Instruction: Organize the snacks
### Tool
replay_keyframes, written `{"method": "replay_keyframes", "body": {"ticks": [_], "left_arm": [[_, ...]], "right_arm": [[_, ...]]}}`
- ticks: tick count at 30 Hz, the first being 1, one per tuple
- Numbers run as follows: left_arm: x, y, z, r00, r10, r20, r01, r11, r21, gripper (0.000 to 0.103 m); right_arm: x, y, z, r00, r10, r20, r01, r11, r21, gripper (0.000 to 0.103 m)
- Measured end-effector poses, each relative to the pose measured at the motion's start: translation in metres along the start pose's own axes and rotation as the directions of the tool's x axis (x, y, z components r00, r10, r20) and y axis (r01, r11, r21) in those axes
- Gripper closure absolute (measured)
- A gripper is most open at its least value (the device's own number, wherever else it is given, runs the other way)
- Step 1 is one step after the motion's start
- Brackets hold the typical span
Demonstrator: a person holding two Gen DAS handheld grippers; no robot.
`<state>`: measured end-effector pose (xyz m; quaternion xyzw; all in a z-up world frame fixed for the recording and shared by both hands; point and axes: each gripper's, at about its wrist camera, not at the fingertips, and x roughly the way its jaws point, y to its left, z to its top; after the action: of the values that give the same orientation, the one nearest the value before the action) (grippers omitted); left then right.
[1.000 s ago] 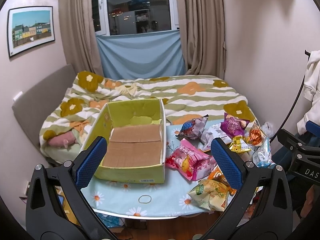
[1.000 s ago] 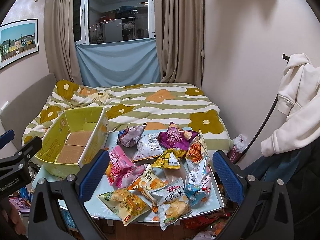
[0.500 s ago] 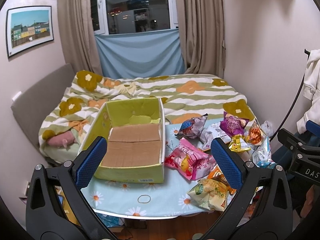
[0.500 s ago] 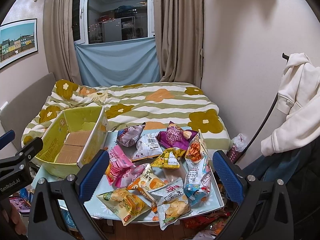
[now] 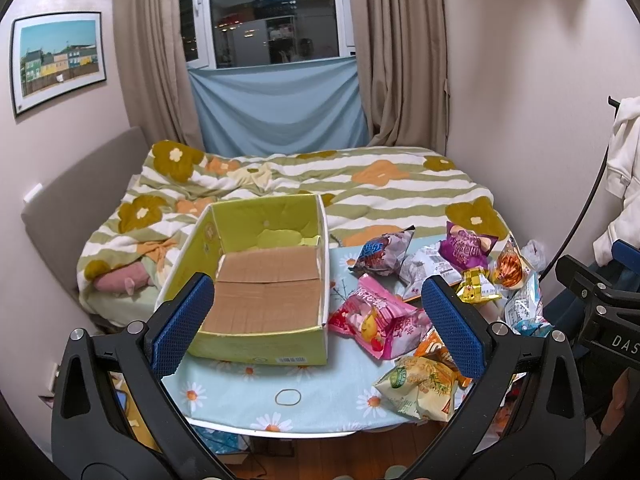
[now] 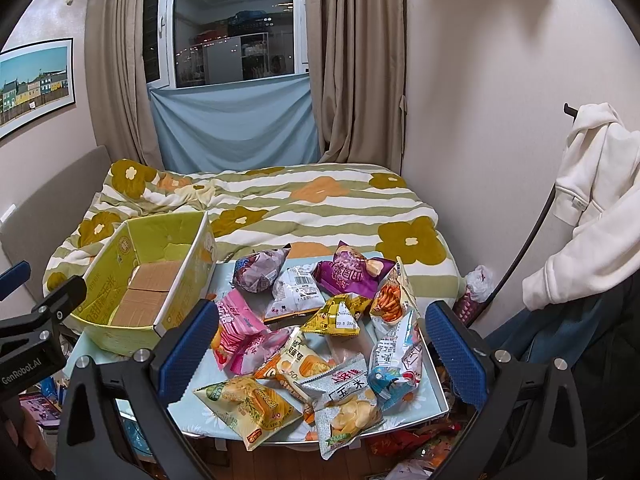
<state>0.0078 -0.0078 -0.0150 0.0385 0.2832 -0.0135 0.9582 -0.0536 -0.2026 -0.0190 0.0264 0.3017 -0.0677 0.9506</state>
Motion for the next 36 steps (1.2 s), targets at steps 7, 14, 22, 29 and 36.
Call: {"method": "replay_keyframes", "body": {"ticks": [7,14,22,29,36], "left_arm": [[0.012,0.001,0.004,0.997,-0.059,-0.058,0.057,0.998,-0.034,0.000],[0.060,-0.019,-0.024,0.964,-0.133,-0.229,0.129,0.991,-0.034,0.000],[0.119,-0.064,-0.088,0.878,-0.183,-0.441,0.136,0.981,-0.138,0.000],[0.157,-0.091,-0.129,0.825,-0.231,-0.516,0.130,0.966,-0.224,0.000],[0.182,-0.099,-0.149,0.801,-0.256,-0.541,0.126,0.956,-0.266,0.006]], "right_arm": [[0.002,-0.003,-0.002,1.000,-0.010,-0.024,0.010,1.000,0.009,0.000],[0.020,-0.026,-0.020,0.992,-0.010,-0.123,0.018,0.998,0.057,0.000],[0.079,-0.068,-0.067,0.955,0.083,-0.286,-0.060,0.994,0.090,0.000],[0.119,-0.078,-0.106,0.898,0.232,-0.375,-0.201,0.972,0.119,0.000],[0.146,-0.073,-0.132,0.848,0.316,-0.425,-0.292,0.949,0.122,0.000]]}}
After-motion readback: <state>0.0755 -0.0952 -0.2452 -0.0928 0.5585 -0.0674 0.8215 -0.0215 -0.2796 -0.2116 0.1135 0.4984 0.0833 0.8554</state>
